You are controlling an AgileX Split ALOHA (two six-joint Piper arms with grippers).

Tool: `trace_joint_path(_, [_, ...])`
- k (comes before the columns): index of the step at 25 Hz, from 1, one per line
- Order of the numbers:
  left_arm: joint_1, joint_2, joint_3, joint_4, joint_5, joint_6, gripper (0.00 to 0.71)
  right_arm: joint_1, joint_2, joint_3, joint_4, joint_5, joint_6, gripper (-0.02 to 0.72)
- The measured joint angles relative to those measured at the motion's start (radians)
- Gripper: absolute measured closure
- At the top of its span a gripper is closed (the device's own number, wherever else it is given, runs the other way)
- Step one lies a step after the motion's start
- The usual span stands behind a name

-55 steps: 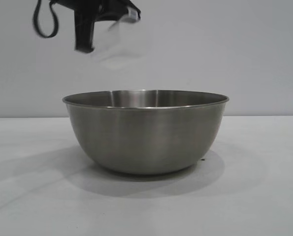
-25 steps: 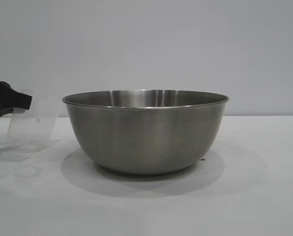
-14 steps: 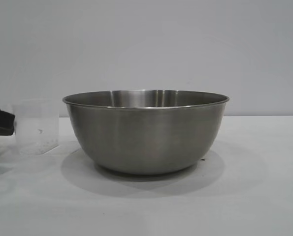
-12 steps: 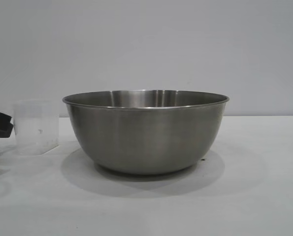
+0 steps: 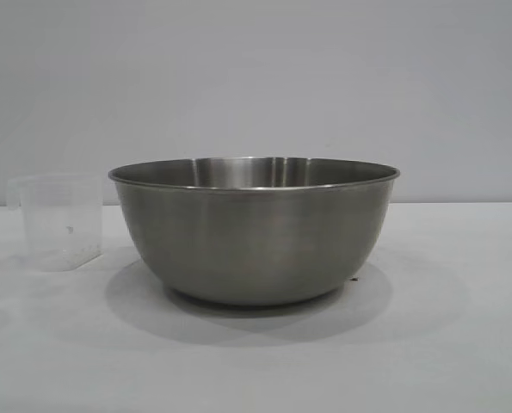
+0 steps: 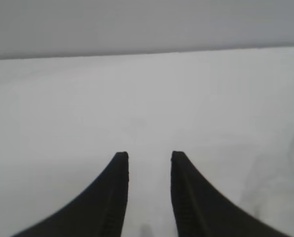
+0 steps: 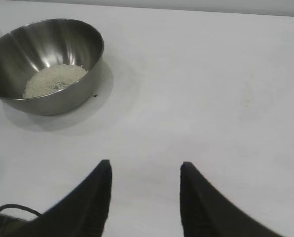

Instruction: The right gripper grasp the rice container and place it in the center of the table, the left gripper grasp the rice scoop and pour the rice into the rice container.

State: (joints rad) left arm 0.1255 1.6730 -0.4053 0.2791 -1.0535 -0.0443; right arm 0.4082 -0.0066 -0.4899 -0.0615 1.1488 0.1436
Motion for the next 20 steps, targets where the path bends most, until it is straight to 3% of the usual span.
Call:
trace_joint_path(2, [-0.018, -0.085, 0.0, 0.0, 0.106, 0.001, 0.549, 0.0, 0.0, 0.0, 0.0, 0.0, 0.0, 0.381])
trace_joint_path(11, [-0.198, -0.65, 0.002, -0.042, 0.859, -0.005, 0.549, 0.0, 0.0, 0.0, 0.0, 0.0, 0.0, 0.381])
trace_joint_path(17, [-0.207, -0.988, -0.018, -0.104, 1.359, -0.028, 0.549, 0.0, 0.0, 0.0, 0.0, 0.0, 0.0, 0.381])
trace_joint_path(20, [-0.207, -1.134, -0.053, -0.104, 1.538, -0.029, 0.549, 0.0, 0.0, 0.0, 0.0, 0.0, 0.002, 0.381])
